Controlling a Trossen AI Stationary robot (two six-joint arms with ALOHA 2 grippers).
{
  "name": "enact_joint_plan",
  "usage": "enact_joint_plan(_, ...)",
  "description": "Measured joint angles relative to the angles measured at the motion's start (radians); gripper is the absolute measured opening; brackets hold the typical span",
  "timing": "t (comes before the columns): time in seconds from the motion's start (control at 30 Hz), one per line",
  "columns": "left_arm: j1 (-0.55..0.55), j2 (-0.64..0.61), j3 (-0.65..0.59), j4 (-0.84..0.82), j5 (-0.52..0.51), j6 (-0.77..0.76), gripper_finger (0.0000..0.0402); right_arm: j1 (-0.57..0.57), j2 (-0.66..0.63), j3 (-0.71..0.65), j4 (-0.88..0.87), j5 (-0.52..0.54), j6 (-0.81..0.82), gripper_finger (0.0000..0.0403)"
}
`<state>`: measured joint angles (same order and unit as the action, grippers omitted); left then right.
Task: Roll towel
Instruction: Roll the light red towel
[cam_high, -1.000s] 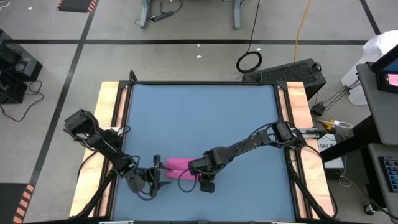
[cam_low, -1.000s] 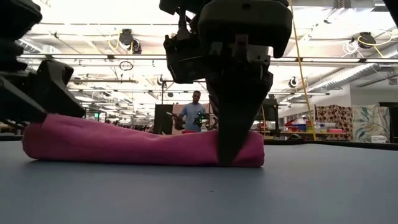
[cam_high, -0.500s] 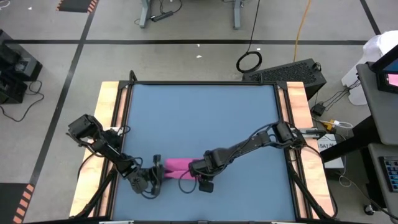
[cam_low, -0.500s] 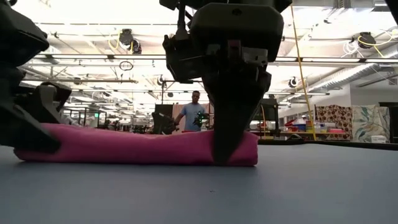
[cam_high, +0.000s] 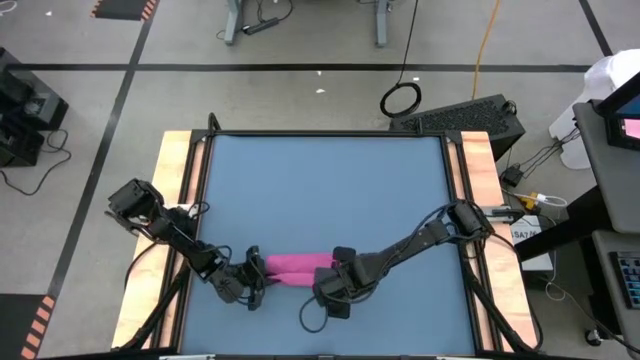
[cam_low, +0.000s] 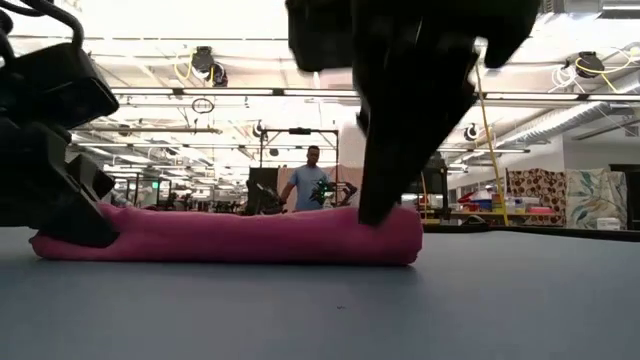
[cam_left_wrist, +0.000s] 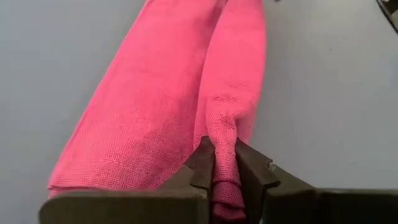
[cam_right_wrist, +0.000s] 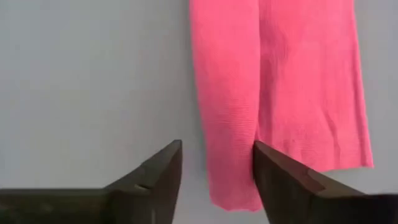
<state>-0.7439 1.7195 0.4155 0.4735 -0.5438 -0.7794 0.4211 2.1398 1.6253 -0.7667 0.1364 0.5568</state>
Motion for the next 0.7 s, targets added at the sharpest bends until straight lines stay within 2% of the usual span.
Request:
enact_joint_plan(0.1,0.012,0.0,-0.002,0.0,0.021,-0.022,0.0037,0.024,-0.021,0.0,0.002,0.04,-0.001,0.0199)
enact_joint_plan(0.23,0.029,-0.001,-0.002,0.005,0.056,-0.036,0.0037,0.057,-0.025,0.0,0.002,0.112,-0.04,0.0204)
enact_joint_plan(0.37,0.039,-0.001,-0.003,0.008,0.079,-0.052,0.0037,0.079,-0.018,0.001,0.002,0.171,-0.081,0.0194)
enact_joint_plan(0.7,0.04,-0.001,-0.004,0.01,0.084,-0.054,0.0037,0.069,-0.007,0.001,-0.012,0.2,-0.127,0.0153)
